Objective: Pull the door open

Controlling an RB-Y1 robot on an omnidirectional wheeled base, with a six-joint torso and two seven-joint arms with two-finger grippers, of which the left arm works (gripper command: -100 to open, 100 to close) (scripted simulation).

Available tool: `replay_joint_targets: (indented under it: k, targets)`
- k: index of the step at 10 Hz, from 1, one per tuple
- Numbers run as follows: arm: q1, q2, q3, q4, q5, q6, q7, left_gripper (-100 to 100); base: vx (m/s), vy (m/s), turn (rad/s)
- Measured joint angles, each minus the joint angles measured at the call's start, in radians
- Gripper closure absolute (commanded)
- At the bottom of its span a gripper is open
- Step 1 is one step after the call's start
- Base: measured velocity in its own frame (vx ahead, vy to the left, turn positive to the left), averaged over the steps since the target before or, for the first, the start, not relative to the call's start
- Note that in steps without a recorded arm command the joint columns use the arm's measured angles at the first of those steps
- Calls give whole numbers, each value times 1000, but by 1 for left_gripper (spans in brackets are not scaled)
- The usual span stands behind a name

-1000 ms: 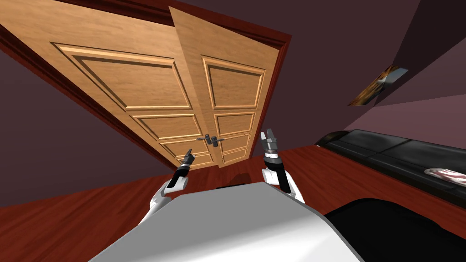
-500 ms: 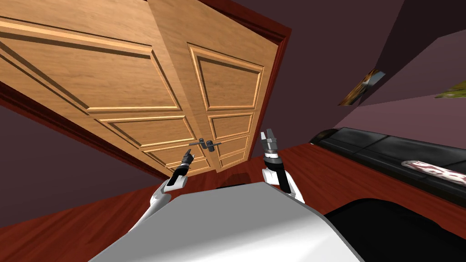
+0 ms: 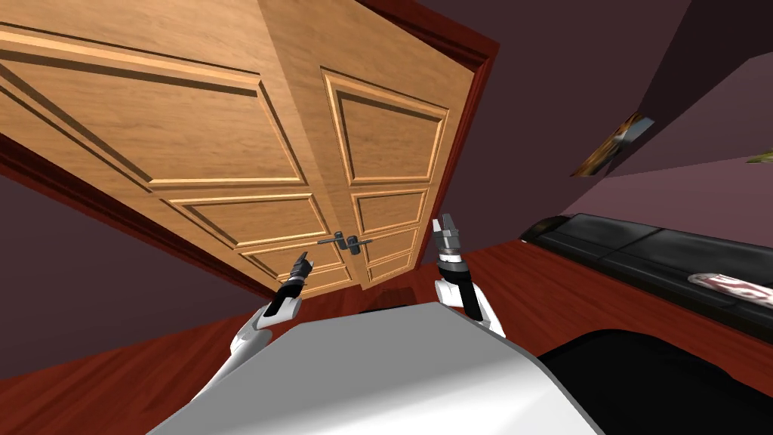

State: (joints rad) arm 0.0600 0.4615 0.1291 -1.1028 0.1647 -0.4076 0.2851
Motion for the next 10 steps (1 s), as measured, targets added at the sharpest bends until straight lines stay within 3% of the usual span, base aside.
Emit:
replay_joint_targets:
  k: [3, 5, 6, 7, 10]
  targets:
    - [-3, 10, 16, 6, 2, 7, 5, -100, 178, 15, -78]
    - [-12, 5, 9, 4, 1, 6, 9, -100, 209, -39, -148]
    - [-8, -5, 4, -18, 0, 11, 9, -100, 112, -31, -26]
    - [-9, -7, 3, -22, 0, 13, 8, 100, -19, 5, 25]
    - [-11, -6, 3, -19, 0, 11, 10, 100, -30, 8, -11]
